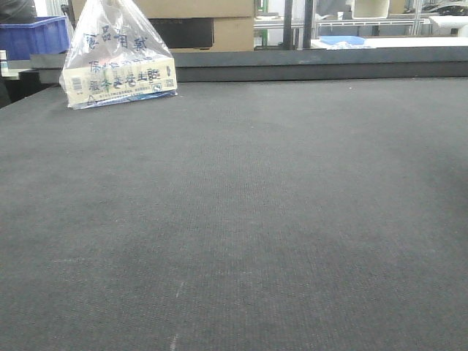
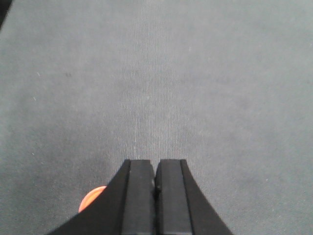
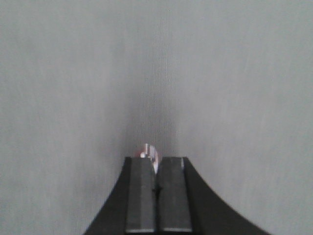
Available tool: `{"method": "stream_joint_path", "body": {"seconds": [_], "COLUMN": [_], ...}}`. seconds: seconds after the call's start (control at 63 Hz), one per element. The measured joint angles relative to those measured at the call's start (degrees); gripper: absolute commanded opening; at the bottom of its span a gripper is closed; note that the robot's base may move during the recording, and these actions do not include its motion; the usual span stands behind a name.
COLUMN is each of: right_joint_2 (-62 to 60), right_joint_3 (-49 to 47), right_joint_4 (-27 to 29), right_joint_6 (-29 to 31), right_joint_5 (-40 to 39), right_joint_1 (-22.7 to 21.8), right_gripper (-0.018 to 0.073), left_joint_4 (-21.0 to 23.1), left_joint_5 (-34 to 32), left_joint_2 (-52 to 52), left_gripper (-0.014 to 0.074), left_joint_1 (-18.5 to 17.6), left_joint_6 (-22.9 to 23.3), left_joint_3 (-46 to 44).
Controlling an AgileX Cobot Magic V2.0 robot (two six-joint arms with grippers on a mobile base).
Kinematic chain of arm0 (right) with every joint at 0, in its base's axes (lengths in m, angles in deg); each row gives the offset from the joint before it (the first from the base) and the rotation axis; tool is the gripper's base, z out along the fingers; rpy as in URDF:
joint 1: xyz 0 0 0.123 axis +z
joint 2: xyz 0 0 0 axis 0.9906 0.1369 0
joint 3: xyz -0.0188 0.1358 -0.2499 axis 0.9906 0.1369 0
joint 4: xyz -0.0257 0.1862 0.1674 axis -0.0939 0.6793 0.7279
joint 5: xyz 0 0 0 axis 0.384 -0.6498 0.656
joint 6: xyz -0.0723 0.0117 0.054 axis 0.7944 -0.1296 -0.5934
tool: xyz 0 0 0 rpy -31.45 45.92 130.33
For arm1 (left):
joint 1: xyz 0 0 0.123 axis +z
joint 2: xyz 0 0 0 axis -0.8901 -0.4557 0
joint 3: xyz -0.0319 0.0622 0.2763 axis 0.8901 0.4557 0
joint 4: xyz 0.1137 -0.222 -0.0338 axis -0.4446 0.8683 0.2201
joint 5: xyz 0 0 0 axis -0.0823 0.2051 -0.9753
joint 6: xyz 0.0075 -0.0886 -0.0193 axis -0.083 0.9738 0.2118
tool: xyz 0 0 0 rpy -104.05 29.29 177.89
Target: Place cylindrical capacitor in blue bin on shelf
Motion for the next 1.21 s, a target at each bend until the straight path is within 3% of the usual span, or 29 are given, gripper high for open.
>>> {"method": "stream_joint_path", "body": {"seconds": [0.397, 0.508, 0.619, 0.682, 1.206], "right_joint_2": [17.16, 20.04, 21.43, 22.18, 30.78], "right_joint_3": [-2.37, -2.41, -2.41, -2.51, -2.5], "right_joint_4": [2.96, 3.07, 3.07, 3.07, 3.07], "right_joint_6": [-0.61, -0.75, -0.75, -0.75, -0.75], "right_joint_5": [2.26, 2.8, 2.89, 2.44, -0.49], "right_joint_1": [0.0, 0.0, 0.0, 0.0, 0.0], "right_gripper": [-0.0127, 0.0053, 0.0339, 0.0412, 0.0423], "left_joint_4": [0.11, 0.11, 0.11, 0.11, 0.11], "left_joint_5": [-1.29, -1.29, -1.29, -1.29, -1.29], "left_joint_2": [-0.6, -0.6, -0.6, -0.6, -0.6], "left_gripper": [-0.0111, -0.0111, -0.0111, -0.0111, -0.0111], "left_joint_1": [0.0, 0.0, 0.0, 0.0, 0.0], "left_joint_6": [0.11, 0.11, 0.11, 0.11, 0.11], "left_joint_3": [0.0, 0.0, 0.0, 0.0, 0.0]}}
